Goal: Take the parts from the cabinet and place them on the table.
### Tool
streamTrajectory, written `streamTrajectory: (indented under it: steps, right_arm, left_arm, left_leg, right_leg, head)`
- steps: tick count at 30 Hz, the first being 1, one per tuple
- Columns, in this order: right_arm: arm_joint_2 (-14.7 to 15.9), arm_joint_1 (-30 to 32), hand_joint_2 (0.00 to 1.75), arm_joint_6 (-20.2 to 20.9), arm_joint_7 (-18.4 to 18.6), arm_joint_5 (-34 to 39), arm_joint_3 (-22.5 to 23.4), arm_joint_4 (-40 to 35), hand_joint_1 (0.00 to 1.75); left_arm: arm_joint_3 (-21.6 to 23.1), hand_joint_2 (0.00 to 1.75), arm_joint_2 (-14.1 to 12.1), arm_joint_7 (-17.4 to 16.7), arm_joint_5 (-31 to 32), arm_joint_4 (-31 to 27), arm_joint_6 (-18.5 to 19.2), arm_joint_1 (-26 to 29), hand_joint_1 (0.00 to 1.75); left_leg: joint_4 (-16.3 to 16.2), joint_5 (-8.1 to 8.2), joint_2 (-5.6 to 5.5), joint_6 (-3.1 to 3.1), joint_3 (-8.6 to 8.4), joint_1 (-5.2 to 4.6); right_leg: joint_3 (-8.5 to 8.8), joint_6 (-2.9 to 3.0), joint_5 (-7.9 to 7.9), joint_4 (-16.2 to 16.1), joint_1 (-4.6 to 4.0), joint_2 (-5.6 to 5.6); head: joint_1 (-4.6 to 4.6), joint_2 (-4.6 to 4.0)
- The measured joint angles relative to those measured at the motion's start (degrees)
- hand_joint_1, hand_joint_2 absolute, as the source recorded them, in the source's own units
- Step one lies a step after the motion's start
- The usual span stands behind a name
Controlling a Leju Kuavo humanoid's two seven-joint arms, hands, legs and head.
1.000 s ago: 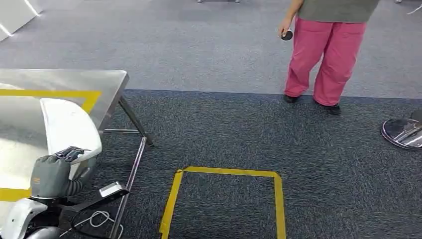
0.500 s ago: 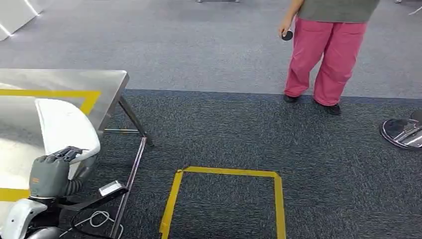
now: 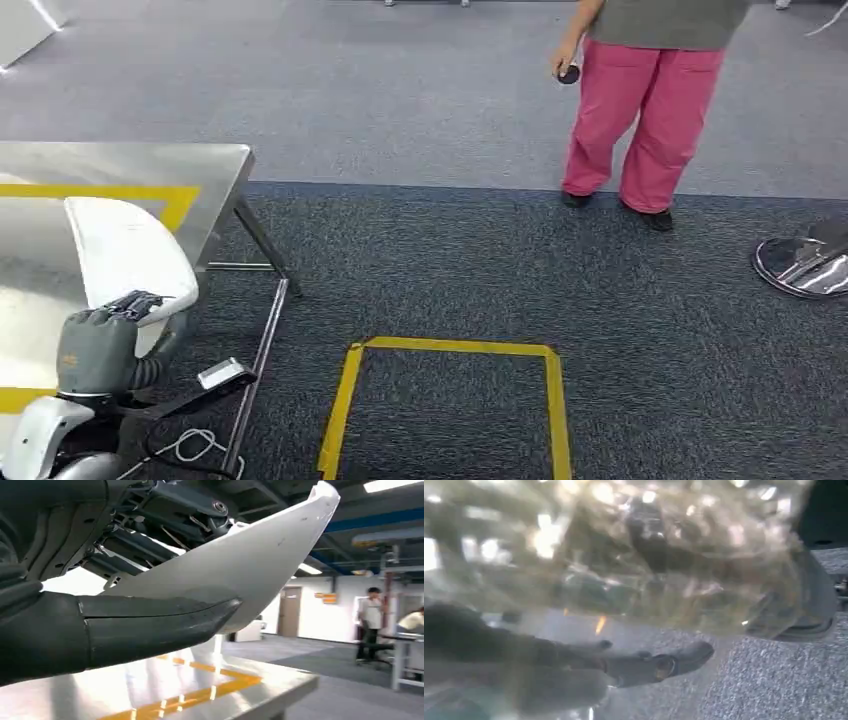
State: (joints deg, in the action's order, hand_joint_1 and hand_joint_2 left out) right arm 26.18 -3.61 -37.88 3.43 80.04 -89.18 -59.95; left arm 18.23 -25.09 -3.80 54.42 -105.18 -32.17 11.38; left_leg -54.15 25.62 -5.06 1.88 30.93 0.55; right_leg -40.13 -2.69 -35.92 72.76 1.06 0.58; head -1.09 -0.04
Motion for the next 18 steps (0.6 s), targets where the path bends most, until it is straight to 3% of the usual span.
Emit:
streamTrajectory:
  steps: [1, 2, 4, 5, 6, 7, 10, 11, 12, 13, 15, 16, 17, 18]
  right_arm:
    - [0.0, 0.0, 0.00, 0.0, 0.0, 0.0, 0.0, -0.1, 0.00]
    - [0.1, 0.1, 0.00, -0.1, 0.0, 0.0, 0.0, -0.2, 0.00]
    - [0.4, 0.2, 0.00, -0.4, 0.2, 0.0, -0.1, -0.6, 0.00]
    - [0.5, 0.1, 0.00, -0.6, 0.2, -0.1, -0.1, -0.8, 0.00]
    - [0.5, 0.0, 0.00, -0.7, 0.2, -0.1, -0.1, -1.0, 0.00]
    - [0.5, 0.0, 0.00, -0.9, 0.1, -0.1, 0.0, -1.3, 0.00]
    - [0.6, 0.0, 0.00, -1.0, 0.2, -0.2, 0.0, -1.5, 0.00]
    - [0.6, 0.1, 0.00, -1.0, 0.2, -0.2, 0.0, -1.6, 0.00]
    - [0.7, 0.1, 0.00, -1.0, 0.2, -0.3, 0.0, -1.7, 0.00]
    - [0.7, 0.2, 0.00, -1.0, 0.2, -0.3, 0.0, -1.8, 0.00]
    - [0.8, 0.3, 0.00, -1.0, 0.2, -0.3, 0.0, -1.8, 0.00]
    - [0.8, 0.4, 0.00, -1.0, 0.2, -0.3, 0.0, -1.8, 0.00]
    - [0.8, 0.4, 0.00, -1.0, 0.2, -0.3, 0.0, -1.8, 0.00]
    - [0.8, 0.5, 0.00, -1.0, 0.2, -0.3, 0.0, -1.8, 0.00]
  left_arm:
    - [0.0, 1.75, 0.1, -0.1, 0.1, 0.0, 0.0, 0.0, 1.64]
    - [0.0, 1.75, 0.2, -0.2, 0.1, 0.0, 0.0, 0.1, 1.64]
    - [0.0, 1.75, 0.2, -0.3, 0.3, 0.0, 0.0, 0.1, 1.64]
    - [0.0, 1.75, 0.3, -0.3, 0.3, 0.0, 0.0, 0.1, 1.64]
    - [-0.2, 1.75, 0.3, -0.4, 0.3, 0.0, 0.0, 0.1, 1.64]
    - [-0.1, 1.75, 0.3, -0.4, 0.3, 0.0, 0.0, 0.2, 1.64]
    - [-0.1, 1.75, 0.3, -0.5, 0.3, 0.0, 0.0, 0.3, 1.64]
    - [-0.1, 1.75, 0.2, -0.5, 0.3, 0.0, 0.0, 0.3, 1.64]
    - [-0.2, 1.75, 0.2, -0.5, 0.3, 0.0, 0.0, 0.1, 1.64]
    - [-0.2, 1.75, 0.2, -0.5, 0.3, 0.0, 0.0, 0.0, 1.64]
    - [-0.1, 1.75, 0.2, -0.5, 0.3, 0.0, 0.0, 0.2, 1.64]
    - [-0.1, 1.75, 0.2, -0.5, 0.3, 0.0, 0.0, 0.3, 1.64]
    - [-0.1, 1.75, 0.2, -0.5, 0.3, 0.0, 0.0, 0.3, 1.64]
    - [-0.1, 1.75, 0.2, -0.5, 0.3, 0.0, 0.0, 0.3, 1.64]
  left_leg:
    - [-0.1, 0.15, 0.11, -0.15, -0.08, 0.03]
    - [-0.2, 0.41, 0.13, -0.42, -0.25, 0.14]
    - [-0.9, 1.32, 0.12, -1.16, -0.62, 0.51]
    - [-1.7, 2.04, 0.12, -1.71, -0.67, 0.60]
    - [-2.3, 2.63, 0.09, -2.27, -0.24, 0.21]
    - [-2.8, 2.91, 0.07, -2.43, -0.18, 0.26]
    - [-2.9, 3.39, -0.18, -2.76, -0.40, 0.63]
    - [-3.6, 3.78, 1.83, -2.92, -0.42, 0.57]
    - [-6.3, 5.04, 3.66, -3.06, 0.74, 0.41]
    - [-10.4, 6.91, 4.33, -3.11, 2.89, 0.42]
    - [-20.1, 10.32, 4.56, -2.93, 8.55, 0.44]
    - [-22.2, 10.26, 4.56, -2.73, 10.20, 0.41]
    - [-21.6, 8.55, 4.56, -2.41, 10.45, 0.37]
    - [-18.9, 5.89, 4.56, -2.01, 9.62, 0.25]
  right_leg:
    - [-0.88, -0.22, 0.55, 0.9, 0.13, -0.02]
    - [-0.27, -0.48, 2.25, -0.7, 0.30, -0.06]
    - [4.37, -1.02, 7.67, -10.0, 0.83, -0.03]
    - [6.72, -1.52, 8.75, -14.7, 1.22, 0.38]
    - [7.30, -1.32, 7.52, -14.6, 0.83, 1.28]
    - [7.41, -0.08, 7.53, -14.5, 0.87, 0.99]
    - [7.67, 1.06, 7.07, -14.2, 0.68, 0.48]
    - [7.97, 1.41, 6.96, -14.2, 0.61, 0.22]
    - [8.30, 1.85, 6.67, -14.2, 0.48, -0.03]
    - [8.54, 2.15, 6.43, -14.2, 0.29, -0.36]
    - [8.97, 2.49, 5.83, -14.2, -0.12, -0.96]
    - [9.28, 2.56, 5.54, -14.2, -0.32, -1.18]
    - [9.77, 2.59, 5.16, -14.2, -0.51, -1.38]
    - [10.30, 2.57, 4.75, -14.2, -0.64, -1.54]
  head:
    - [0.07, 0.00]
    - [0.04, 0.00]
    - [0.04, 0.00]
    - [0.13, 0.00]
    - [0.33, 0.00]
    - [0.13, 0.00]
    - [-0.02, 0.00]
    - [-0.09, 0.00]
    - [-0.33, 0.00]
    - [-0.39, 0.00]
    - [-0.44, 0.00]
    - [-0.44, 0.00]
    - [-0.42, 0.00]
    - [-0.42, 0.00]
